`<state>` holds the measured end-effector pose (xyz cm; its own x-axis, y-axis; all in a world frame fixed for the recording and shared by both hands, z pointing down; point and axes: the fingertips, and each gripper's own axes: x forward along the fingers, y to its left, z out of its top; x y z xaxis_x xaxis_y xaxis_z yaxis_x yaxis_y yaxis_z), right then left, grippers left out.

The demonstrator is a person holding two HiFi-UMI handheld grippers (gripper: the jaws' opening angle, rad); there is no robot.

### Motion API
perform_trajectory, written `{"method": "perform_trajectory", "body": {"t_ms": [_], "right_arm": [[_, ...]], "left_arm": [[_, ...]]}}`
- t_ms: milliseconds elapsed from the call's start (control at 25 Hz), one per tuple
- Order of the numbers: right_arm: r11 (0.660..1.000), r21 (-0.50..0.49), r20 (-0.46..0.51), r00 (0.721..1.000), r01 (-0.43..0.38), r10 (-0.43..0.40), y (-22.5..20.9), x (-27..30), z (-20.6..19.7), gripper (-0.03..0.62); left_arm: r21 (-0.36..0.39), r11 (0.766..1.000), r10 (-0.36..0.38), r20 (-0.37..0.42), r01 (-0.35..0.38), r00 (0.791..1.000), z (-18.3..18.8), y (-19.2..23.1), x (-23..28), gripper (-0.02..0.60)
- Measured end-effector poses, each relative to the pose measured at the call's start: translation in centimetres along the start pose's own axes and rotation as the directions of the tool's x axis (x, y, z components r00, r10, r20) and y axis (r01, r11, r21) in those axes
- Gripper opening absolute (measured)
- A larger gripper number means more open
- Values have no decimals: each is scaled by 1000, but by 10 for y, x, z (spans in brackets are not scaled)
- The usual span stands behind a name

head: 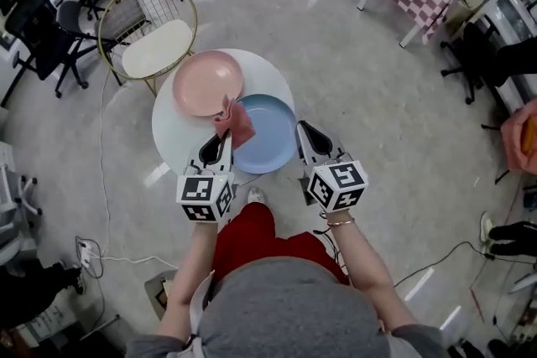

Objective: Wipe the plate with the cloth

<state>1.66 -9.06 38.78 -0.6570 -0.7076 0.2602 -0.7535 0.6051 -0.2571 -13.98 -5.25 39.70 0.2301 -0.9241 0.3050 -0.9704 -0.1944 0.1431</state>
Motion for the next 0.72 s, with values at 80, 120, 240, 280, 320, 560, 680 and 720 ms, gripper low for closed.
{"method": "perform_trajectory", "body": {"t_ms": [80, 120, 240, 280, 320, 560, 680, 720], "right_arm": [[1000, 9, -7, 1000, 17, -17, -3, 14, 0, 29], [1000, 12, -12, 1000, 29, -29, -5, 20, 1, 29], [997, 18, -26, 997, 69, -68, -14, 32, 5, 29], [997, 19, -30, 996, 81, -80, -18, 35, 6, 29], [995, 22, -35, 995, 94, -93, -21, 36, 5, 29], [987, 50, -75, 986, 154, -150, -41, 39, -9, 29], [984, 62, -96, 982, 166, -160, -50, 38, -21, 29], [984, 60, -102, 982, 168, -161, -52, 38, -23, 29]], "left_arm": [[-2, 1000, -16, -9, 16, 1000, 3, 13, 13, 34], [-3, 1000, -27, -13, 27, 1000, 5, 18, 19, 34], [-7, 998, -60, -31, 60, 998, 9, 25, 38, 34], [-9, 997, -72, -39, 71, 997, 8, 26, 43, 34], [-10, 997, -83, -49, 83, 995, 6, 25, 48, 34], [-23, 991, -131, -115, 129, 985, -11, 23, 69, 34], [-26, 991, -134, -143, 131, 981, -22, 20, 75, 34], [-27, 991, -132, -151, 129, 980, -24, 19, 76, 34]]}}
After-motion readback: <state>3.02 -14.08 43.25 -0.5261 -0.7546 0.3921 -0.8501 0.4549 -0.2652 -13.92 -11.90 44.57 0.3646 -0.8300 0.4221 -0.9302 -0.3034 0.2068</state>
